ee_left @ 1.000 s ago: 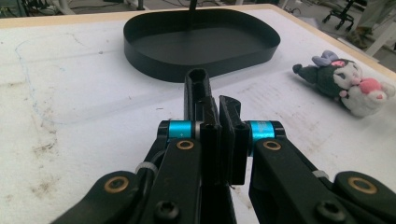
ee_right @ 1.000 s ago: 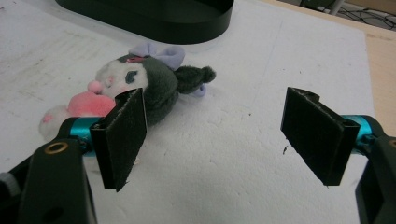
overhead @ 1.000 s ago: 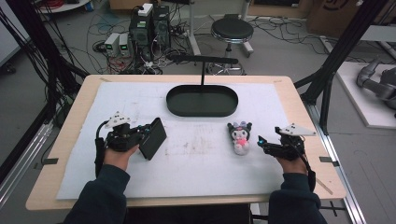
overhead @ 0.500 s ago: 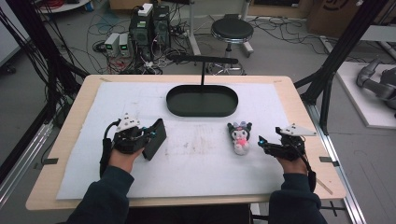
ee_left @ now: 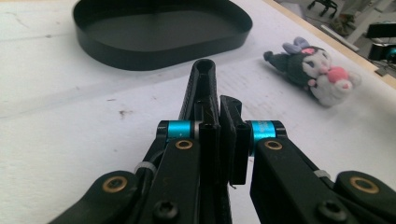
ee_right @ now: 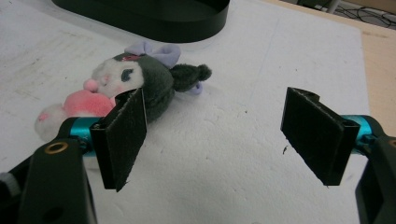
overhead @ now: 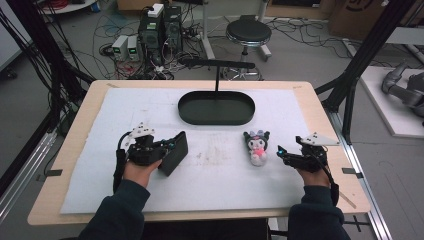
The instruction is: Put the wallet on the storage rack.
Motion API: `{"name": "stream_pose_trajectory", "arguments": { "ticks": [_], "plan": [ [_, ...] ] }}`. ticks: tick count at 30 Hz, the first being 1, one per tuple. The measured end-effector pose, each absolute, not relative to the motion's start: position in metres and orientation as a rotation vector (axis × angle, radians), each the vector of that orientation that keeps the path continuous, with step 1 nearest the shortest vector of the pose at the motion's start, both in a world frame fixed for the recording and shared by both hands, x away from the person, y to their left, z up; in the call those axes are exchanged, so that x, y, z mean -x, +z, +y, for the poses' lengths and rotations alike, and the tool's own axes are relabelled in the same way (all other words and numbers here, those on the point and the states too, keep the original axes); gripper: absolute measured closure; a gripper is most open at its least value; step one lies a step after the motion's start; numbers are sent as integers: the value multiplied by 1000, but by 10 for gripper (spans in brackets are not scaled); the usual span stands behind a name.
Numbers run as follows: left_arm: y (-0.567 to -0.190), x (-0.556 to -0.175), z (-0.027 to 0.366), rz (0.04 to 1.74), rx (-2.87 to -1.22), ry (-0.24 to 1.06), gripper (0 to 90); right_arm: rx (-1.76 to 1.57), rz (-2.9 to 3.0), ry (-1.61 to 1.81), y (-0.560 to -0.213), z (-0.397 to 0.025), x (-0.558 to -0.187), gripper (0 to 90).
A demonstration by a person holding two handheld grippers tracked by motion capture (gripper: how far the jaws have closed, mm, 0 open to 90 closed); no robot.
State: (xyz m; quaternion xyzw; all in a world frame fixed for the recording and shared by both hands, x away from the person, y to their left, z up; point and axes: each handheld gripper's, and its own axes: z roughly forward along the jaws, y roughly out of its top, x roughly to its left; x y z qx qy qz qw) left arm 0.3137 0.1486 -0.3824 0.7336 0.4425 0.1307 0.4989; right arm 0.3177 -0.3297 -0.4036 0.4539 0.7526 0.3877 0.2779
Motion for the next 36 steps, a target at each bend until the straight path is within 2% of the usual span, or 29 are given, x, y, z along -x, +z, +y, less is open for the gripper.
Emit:
{"name": "stream_pose_trajectory", "arguments": {
  "ticks": [4,7,13,15,17,18,22,23,26,32,35,36],
  "plan": [
    [-383,-311,143,1102,-1747,294,858,-1210,2022,1036,-404,-329,-318,228],
    [-381,-310,142,1115,-1733,329,859,-1208,2024,1035,-403,-329,-318,228],
    [-385,-306,133,1040,-1800,370,854,-1214,2024,1037,-404,-329,-318,228],
    [-385,-306,131,1019,-1812,373,834,-1213,2024,1035,-404,-330,-318,228],
    [-386,-307,131,997,-1833,357,750,-1214,2023,1038,-404,-330,-318,228],
    [-386,-307,131,992,-1833,356,750,-1214,2023,1038,-404,-330,-318,228],
    [-385,-307,134,990,-1812,368,652,-1215,2025,1038,-404,-329,-318,228],
    [-384,-307,136,986,-1811,374,604,-1211,2028,1037,-404,-329,-318,228],
    [-383,-307,138,957,-1798,395,553,-1212,2030,1037,-404,-329,-318,228],
    [-382,-307,141,915,-1799,432,527,-1210,2033,1036,-405,-328,-319,228],
    [-382,-308,143,868,-1804,555,487,-1213,2035,1038,-405,-328,-319,229],
    [-386,-313,145,891,-1843,557,507,-1208,2039,1035,-405,-328,-319,228]
  ]
}}
